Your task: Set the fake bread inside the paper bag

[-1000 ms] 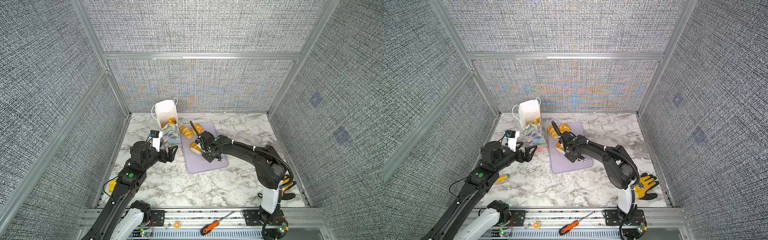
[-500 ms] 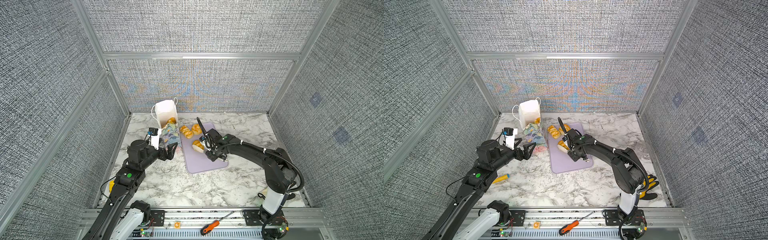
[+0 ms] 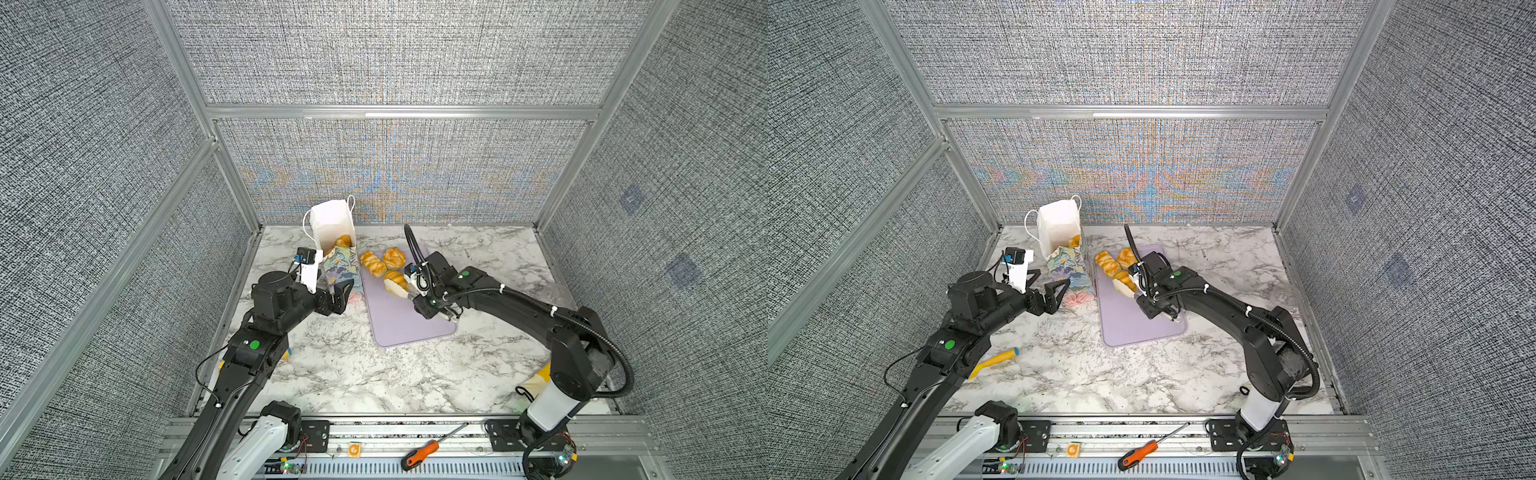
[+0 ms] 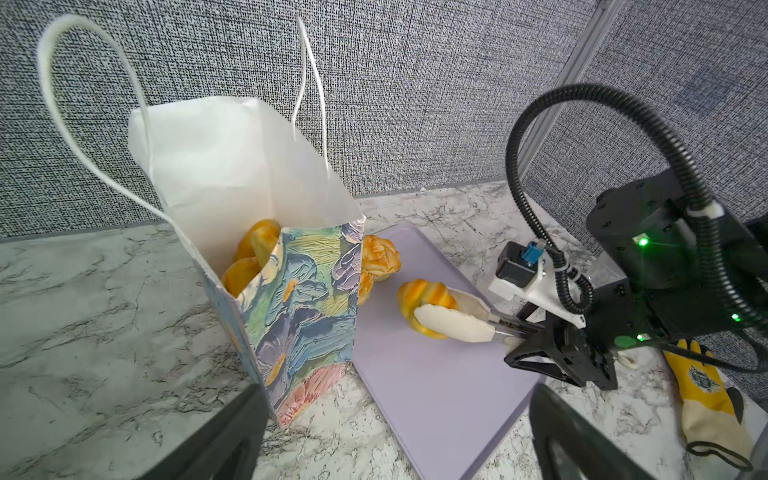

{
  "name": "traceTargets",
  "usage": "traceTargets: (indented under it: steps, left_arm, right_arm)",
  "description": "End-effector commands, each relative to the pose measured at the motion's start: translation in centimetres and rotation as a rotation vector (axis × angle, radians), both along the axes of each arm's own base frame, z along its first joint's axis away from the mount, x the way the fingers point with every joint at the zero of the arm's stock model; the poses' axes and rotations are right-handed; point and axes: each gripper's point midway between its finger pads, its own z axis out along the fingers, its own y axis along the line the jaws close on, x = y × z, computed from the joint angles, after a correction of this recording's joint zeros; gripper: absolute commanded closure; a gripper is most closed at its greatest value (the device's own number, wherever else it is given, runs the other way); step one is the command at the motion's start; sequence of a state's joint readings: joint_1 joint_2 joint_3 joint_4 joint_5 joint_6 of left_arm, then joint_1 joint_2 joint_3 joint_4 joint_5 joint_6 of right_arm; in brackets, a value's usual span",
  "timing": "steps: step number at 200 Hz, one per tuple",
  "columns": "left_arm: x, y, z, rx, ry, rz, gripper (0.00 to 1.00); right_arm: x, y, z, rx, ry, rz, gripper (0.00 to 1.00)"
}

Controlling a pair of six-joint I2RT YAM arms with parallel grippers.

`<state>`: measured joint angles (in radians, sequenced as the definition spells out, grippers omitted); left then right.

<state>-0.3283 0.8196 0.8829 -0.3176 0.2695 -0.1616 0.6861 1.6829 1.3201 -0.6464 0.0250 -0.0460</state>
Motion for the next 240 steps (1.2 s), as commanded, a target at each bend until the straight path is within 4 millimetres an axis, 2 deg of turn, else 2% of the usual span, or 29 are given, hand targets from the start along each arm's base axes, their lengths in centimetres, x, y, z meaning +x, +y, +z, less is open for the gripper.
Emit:
traceTargets:
  steps: [1,54,91,149,240]
  left_arm:
    - [-0.3,-0.4,0.4,0.018,-0.005,-0.034,0.01]
    - [-0.6,-0.3,2.2,0.011,-0.047,-0.042,0.01]
    - [0.0,1.0,2.6,0.021,-0.044,0.043,0.01]
    - [0.1,2.2,3.2,0.061,-0.059,0.083,0.01]
    - [0.7,3.3,3.5,0.075,-0.066,0.102,0.0]
  right_arm:
    - [0.2,0.3,1.4,0.046,-0.023,-0.02,0.53]
    - [-0.6,1.3,4.3,0.097,-0.065,-0.018,0.53]
    - [-0.8,2.2,6.7,0.144,-0.11,-0.005,0.53]
    - [-1.1,3.8,11.0,0.224,-0.186,0.027,0.53]
    - [-1.1,6.3,14.8,0.313,-0.278,0.073,0.53]
